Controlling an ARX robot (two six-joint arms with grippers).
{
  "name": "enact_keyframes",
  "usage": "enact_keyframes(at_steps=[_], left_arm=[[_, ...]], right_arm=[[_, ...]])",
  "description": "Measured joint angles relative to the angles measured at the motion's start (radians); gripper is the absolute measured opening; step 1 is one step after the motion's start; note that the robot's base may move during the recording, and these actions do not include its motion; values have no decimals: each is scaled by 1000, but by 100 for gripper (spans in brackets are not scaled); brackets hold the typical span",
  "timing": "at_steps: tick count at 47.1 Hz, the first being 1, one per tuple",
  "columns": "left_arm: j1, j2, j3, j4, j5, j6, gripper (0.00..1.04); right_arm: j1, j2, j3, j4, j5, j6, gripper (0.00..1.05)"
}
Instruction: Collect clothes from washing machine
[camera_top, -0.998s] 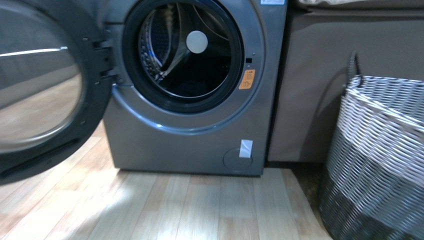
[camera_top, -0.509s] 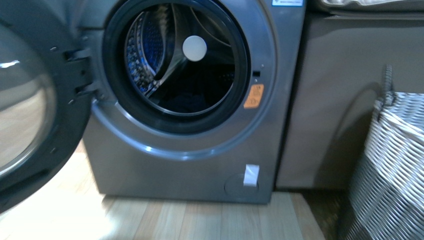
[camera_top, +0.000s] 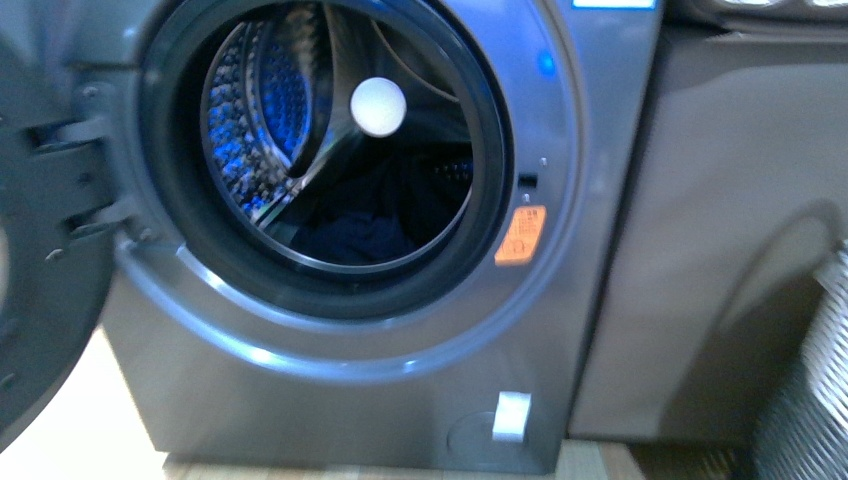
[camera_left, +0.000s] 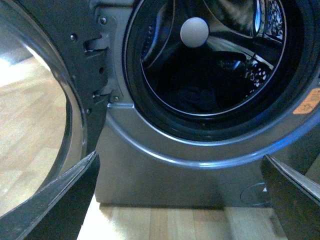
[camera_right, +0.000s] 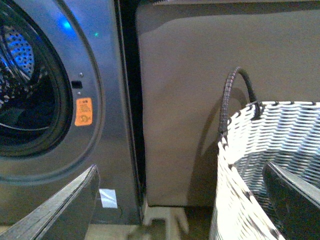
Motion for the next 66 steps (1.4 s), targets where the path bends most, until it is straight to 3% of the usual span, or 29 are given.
enact_keyframes(at_steps=[30,33,35,38,53,66], left_arm=[[0,1,0,0,2,0,98],[39,33,0,15,154,-65,98],[40,96,0,69,254,-116,98],[26,191,3,166,261,-143,98],[-85,743,106,674,188,-149,98],[-138,1214,227,991,140,-131,98]], right_arm=[[0,0,0,0,-1,0,97],[0,0,0,0,0,0,97],[0,0,0,0,-2,0,97],[0,0,0,0,0,0,97],[0,0,0,0,-1,0,97],[0,0,0,0,-1,0,97]])
